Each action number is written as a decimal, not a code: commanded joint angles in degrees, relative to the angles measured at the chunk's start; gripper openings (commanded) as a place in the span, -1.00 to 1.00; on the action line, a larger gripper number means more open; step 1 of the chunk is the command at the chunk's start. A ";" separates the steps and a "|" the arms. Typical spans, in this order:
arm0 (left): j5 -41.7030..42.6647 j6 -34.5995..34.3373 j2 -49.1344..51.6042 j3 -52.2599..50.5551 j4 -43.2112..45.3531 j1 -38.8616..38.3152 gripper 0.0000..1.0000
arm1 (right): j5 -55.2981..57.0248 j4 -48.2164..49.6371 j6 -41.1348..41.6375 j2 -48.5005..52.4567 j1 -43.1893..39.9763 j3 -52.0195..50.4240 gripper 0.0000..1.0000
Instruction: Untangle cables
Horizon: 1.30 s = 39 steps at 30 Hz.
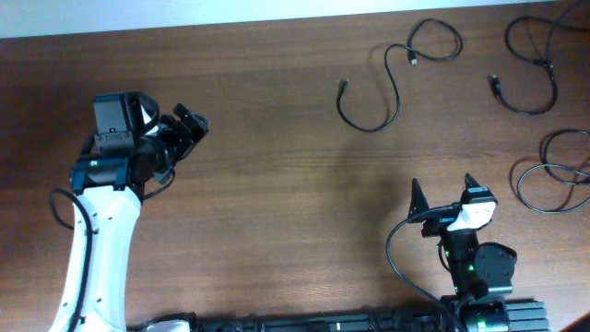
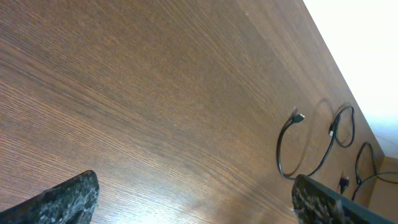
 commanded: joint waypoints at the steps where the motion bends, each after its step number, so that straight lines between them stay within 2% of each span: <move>1: -0.42 0.76 -0.02 0.35 0.09 0.07 0.98 | 1.14 -0.04 0.13 -0.63 0.26 -0.48 0.97; 22: -0.42 0.76 -2.10 0.35 0.09 0.07 0.98 | 1.14 -0.04 0.13 -0.63 0.26 -0.48 0.97; 30: -0.39 0.76 -14.38 0.35 0.09 0.07 0.98 | 1.14 -0.07 0.13 -0.63 0.26 -0.48 0.98; 39: -0.42 0.76 -37.20 0.35 0.09 -0.15 0.98 | 1.14 -0.04 0.13 -0.63 0.26 -0.48 0.97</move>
